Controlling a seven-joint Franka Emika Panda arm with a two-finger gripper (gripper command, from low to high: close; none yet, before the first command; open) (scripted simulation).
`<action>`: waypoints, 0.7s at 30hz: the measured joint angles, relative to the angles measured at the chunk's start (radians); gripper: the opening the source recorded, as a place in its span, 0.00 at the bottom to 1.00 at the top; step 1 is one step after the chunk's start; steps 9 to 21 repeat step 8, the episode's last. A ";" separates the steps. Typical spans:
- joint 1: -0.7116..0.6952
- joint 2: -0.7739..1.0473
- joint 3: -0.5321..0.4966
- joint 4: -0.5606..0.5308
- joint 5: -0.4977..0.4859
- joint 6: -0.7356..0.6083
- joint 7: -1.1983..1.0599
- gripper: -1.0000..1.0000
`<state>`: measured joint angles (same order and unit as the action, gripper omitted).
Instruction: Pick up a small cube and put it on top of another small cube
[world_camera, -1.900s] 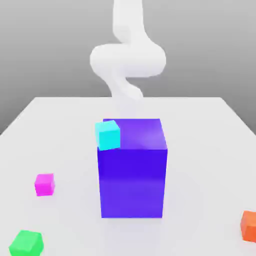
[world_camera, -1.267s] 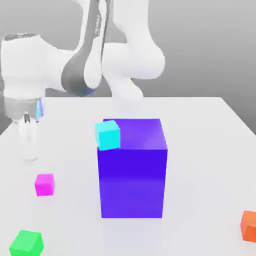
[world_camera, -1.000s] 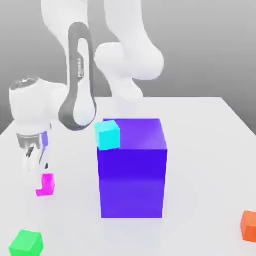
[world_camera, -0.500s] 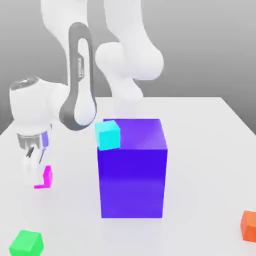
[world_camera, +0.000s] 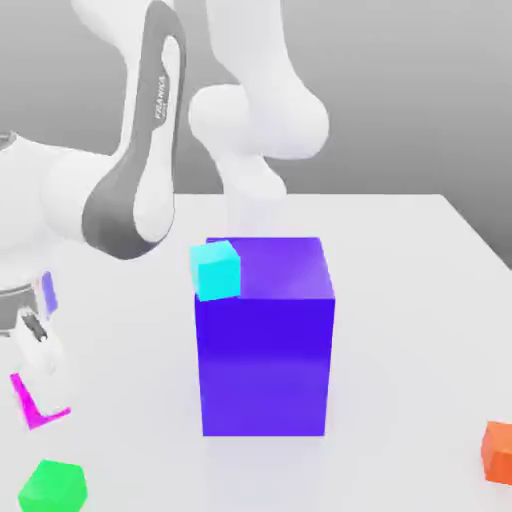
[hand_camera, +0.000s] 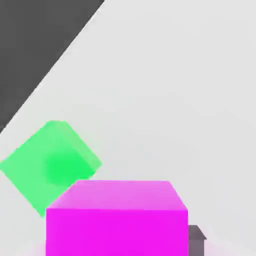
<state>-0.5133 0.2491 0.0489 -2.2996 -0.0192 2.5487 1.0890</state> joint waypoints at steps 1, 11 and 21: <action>0.005 0.024 0.007 0.022 -0.005 0.001 -0.014 0.00; 0.016 0.149 0.005 0.049 -0.022 0.099 -0.018 1.00; 0.016 0.149 0.005 0.049 -0.022 0.099 -0.018 1.00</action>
